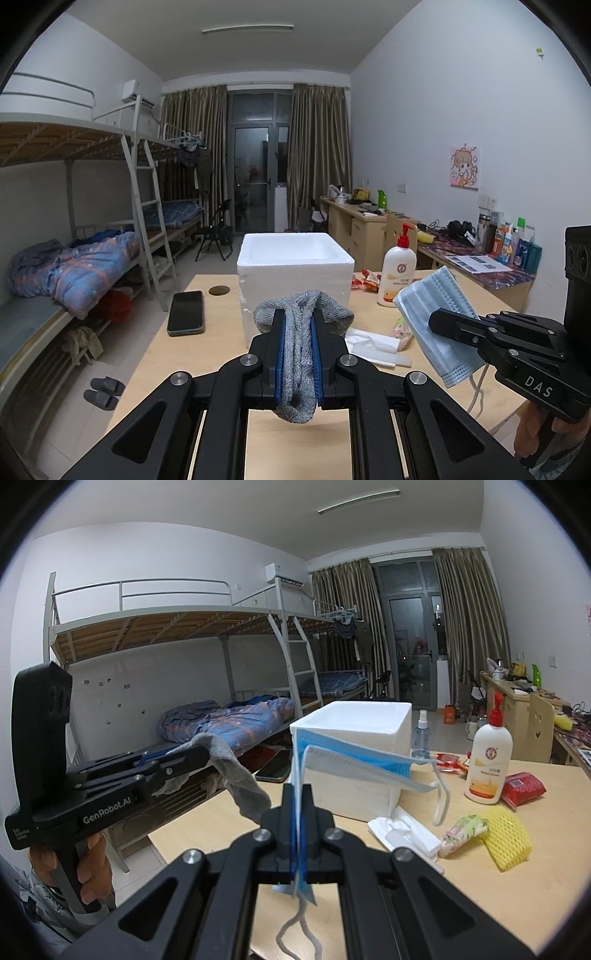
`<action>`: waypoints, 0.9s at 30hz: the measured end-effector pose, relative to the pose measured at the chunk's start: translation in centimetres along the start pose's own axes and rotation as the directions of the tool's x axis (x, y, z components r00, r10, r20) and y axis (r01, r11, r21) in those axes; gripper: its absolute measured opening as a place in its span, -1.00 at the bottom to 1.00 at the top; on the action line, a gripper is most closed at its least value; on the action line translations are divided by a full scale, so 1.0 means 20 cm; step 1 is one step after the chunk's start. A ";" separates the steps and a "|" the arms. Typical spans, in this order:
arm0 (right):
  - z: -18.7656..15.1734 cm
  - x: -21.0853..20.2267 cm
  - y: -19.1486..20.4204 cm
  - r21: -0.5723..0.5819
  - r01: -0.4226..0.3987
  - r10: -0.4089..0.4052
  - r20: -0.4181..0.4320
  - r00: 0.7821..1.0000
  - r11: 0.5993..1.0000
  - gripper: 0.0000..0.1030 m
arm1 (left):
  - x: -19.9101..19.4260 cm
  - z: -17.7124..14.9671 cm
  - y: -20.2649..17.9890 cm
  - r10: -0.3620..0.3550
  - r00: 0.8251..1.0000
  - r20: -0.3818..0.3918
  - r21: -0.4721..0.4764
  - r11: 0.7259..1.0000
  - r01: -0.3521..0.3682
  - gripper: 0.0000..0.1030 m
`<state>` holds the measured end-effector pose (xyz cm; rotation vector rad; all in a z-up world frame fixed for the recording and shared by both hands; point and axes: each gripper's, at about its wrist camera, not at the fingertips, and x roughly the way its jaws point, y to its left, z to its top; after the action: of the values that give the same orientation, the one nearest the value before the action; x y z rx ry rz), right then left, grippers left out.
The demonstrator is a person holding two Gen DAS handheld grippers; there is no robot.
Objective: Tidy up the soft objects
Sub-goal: 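Carry the sock and mask over the white foam box with both grippers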
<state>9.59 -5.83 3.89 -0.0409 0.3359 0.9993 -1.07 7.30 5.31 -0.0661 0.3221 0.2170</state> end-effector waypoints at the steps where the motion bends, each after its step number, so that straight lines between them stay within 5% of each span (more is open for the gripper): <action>1: 0.01 0.00 0.00 0.000 -0.001 0.001 0.000 1.000 1.000 -0.92 | 0.00 0.00 0.01 -0.002 1.000 -0.001 -0.003 1.000 0.002 -0.75; 27: 0.40 0.20 -0.09 -0.065 -0.001 0.001 -0.006 1.000 0.998 -0.92 | 0.24 0.46 0.01 -0.021 1.000 -0.008 0.001 1.000 0.021 -0.75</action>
<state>15.09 -2.06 10.15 -0.1023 0.3086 1.0108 6.20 9.34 12.40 -0.0690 0.3294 0.1958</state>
